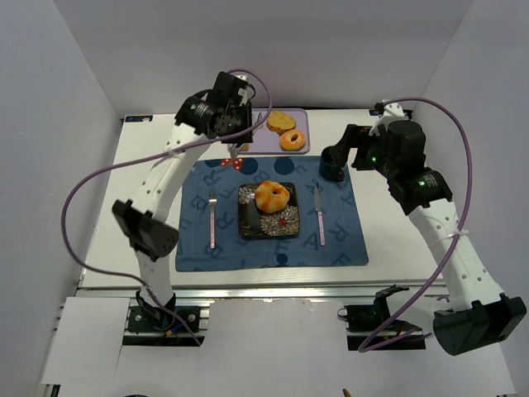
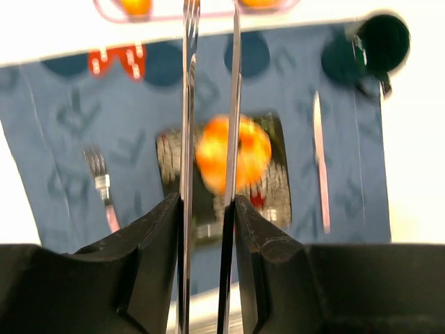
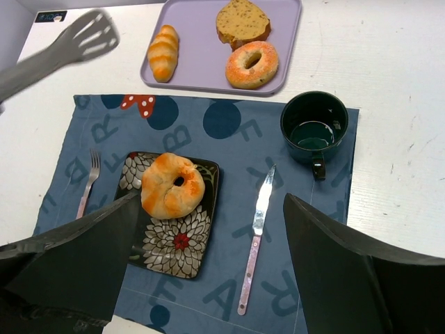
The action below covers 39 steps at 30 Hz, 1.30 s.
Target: Place the bread
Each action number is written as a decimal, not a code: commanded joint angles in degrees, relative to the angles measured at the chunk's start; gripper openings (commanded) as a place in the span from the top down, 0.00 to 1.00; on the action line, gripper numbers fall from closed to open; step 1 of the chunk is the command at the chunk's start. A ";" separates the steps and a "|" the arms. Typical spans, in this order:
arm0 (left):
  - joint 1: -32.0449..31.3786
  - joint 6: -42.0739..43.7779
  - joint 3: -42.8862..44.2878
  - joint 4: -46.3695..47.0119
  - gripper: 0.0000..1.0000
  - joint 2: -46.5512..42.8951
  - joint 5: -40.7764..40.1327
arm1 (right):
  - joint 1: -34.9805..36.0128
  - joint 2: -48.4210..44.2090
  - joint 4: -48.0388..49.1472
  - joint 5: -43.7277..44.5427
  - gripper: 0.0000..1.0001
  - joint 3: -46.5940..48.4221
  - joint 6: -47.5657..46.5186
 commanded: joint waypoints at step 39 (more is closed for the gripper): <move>16.61 2.78 1.12 17.27 0.38 21.07 12.75 | -0.14 4.79 3.51 -0.50 0.11 1.71 0.18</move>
